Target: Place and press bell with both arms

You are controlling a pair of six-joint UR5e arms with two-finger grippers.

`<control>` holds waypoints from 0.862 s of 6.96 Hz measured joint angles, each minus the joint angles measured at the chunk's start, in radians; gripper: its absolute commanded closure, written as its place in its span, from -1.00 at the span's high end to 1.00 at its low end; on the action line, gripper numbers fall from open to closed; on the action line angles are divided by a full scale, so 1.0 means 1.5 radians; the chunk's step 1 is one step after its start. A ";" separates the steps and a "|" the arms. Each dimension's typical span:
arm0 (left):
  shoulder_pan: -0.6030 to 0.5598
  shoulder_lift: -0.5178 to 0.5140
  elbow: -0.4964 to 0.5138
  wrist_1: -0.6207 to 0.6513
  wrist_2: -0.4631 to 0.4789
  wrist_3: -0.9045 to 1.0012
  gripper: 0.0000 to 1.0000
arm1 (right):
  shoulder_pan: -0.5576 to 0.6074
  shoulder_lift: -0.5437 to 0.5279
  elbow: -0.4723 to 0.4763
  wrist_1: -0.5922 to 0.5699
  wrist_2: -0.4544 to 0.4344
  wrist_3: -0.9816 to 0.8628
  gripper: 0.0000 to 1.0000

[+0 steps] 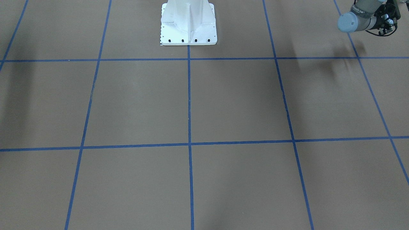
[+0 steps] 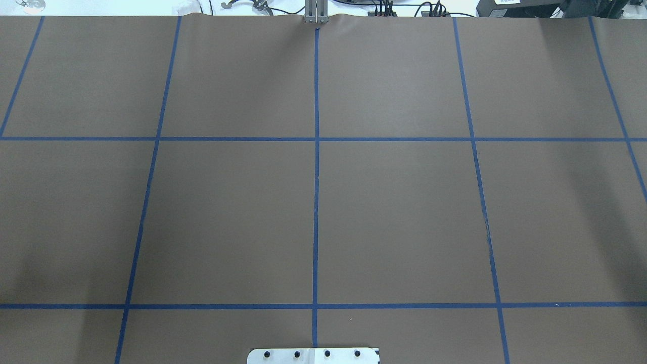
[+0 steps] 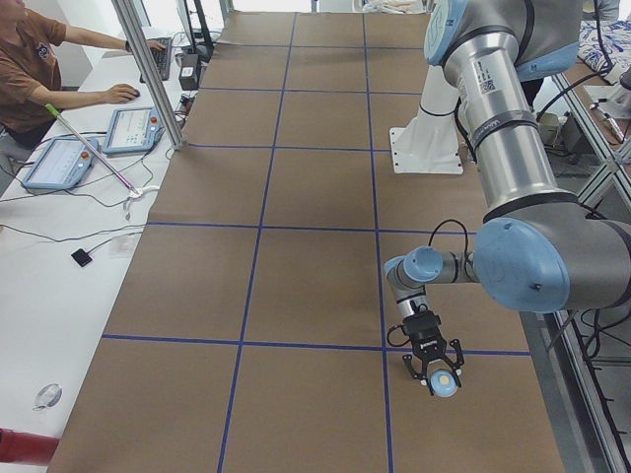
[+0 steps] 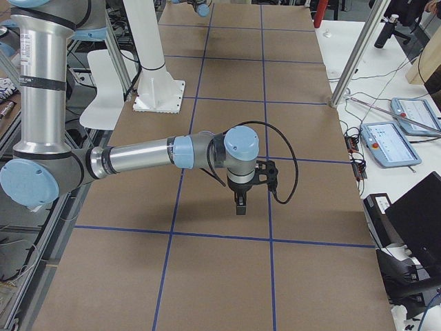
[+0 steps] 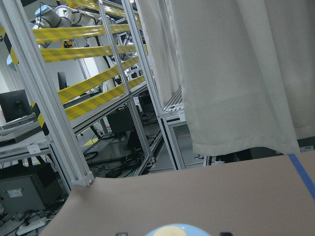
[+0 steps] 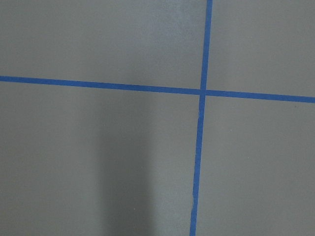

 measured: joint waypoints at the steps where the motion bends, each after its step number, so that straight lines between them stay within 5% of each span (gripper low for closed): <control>1: -0.034 -0.007 -0.055 0.056 0.027 0.058 -1.00 | 0.000 0.001 0.000 0.000 0.000 0.000 1.00; 3: -0.131 -0.105 -0.126 0.156 0.112 0.189 -1.00 | 0.000 0.002 -0.001 0.000 0.000 0.000 1.00; 6: -0.264 -0.478 -0.060 0.306 0.262 0.432 -1.00 | -0.001 0.001 -0.003 -0.002 0.001 0.008 1.00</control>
